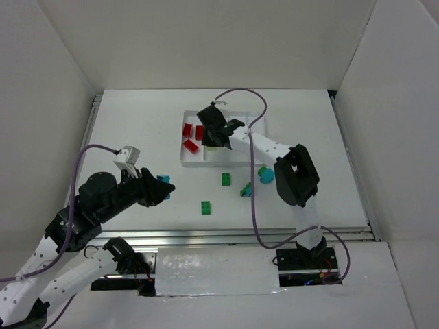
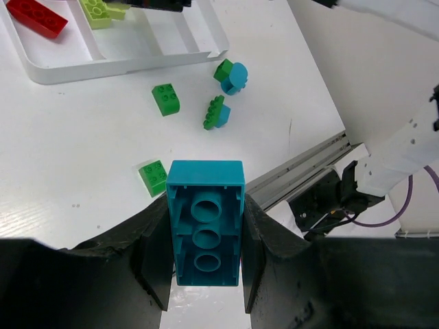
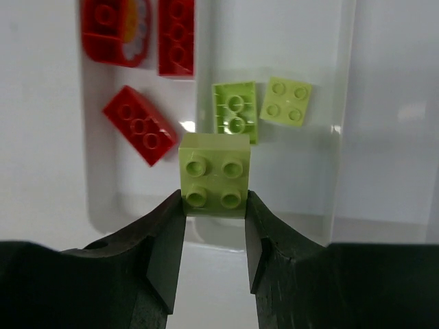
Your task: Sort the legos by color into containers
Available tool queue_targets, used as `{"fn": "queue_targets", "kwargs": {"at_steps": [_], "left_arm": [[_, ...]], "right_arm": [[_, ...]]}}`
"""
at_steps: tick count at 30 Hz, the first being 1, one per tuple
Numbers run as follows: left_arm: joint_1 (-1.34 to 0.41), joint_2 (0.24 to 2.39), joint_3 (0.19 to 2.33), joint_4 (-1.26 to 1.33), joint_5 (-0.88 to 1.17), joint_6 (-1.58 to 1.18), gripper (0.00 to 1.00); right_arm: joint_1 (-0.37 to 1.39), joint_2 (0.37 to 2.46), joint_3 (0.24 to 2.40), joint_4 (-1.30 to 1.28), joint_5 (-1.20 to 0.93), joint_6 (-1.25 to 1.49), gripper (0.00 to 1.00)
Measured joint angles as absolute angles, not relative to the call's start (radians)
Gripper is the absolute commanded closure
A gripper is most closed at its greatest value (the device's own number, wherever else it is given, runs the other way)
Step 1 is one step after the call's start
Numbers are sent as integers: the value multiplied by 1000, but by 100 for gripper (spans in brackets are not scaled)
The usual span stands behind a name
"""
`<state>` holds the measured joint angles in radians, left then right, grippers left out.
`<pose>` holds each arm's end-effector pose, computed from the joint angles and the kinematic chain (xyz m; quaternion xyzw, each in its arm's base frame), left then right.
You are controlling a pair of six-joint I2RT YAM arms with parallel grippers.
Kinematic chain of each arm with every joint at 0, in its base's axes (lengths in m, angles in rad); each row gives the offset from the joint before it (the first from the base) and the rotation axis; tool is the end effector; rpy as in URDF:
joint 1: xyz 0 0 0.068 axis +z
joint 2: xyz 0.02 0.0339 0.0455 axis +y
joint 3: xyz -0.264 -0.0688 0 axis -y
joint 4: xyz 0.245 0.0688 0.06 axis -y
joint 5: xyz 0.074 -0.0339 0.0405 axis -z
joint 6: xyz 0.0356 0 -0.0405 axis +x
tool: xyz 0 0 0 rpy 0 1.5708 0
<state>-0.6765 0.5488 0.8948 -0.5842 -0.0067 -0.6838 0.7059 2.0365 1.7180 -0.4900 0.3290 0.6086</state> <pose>0.0870 -0.0696 0.3649 -0.0049 0.7861 -0.3867 0.4822 0.3609 0.2925 0.2518 0.0163 0.9176 0.1039 0.3834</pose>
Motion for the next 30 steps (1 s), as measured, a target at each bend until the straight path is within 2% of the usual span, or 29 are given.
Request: {"fn": "queue_targets", "kwargs": {"at_steps": [3, 4, 6, 7, 8, 12, 13, 20, 23, 27, 29, 30], "left_arm": [[-677, 548, 895, -598, -17, -678, 100], [-677, 548, 895, -601, -22, -677, 100], [-677, 550, 895, -603, -28, -675, 100], [-677, 554, 895, -602, -31, -675, 100], [-677, 559, 895, -601, -34, -675, 100], [-677, 625, 895, -599, -60, -681, 100], [-677, 648, 895, -599, -68, -682, 100], [-677, 765, 911, -577, -132, -690, 100], [-676, 894, 969, -519, -149, -683, 100], [-677, 1280, 1187, -420, -157, -634, 100], [-677, 1475, 1307, -387, -157, -602, 100], [-677, 1574, 1374, -382, -156, -586, 100]], "right_arm": [[689, 2121, 1763, -550, 329, 610, 92], [686, 2135, 1763, -565, 329, 612, 80], [678, 2143, 1757, -587, 328, 613, 66], [675, 2143, 1753, -590, 325, 613, 49], [673, 2141, 1753, -590, 323, 616, 44], [669, 2119, 1702, -554, 288, 613, 35], [669, 2099, 1668, -537, 278, 612, 30], [656, 1886, 1521, -513, 259, 621, 25], [617, 1636, 1313, -457, 268, 662, 21], [520, 1247, 1035, -445, 302, 726, 20], [503, 1085, 919, -439, 302, 749, 7], [504, 1005, 869, -447, 299, 758, 6]]}}
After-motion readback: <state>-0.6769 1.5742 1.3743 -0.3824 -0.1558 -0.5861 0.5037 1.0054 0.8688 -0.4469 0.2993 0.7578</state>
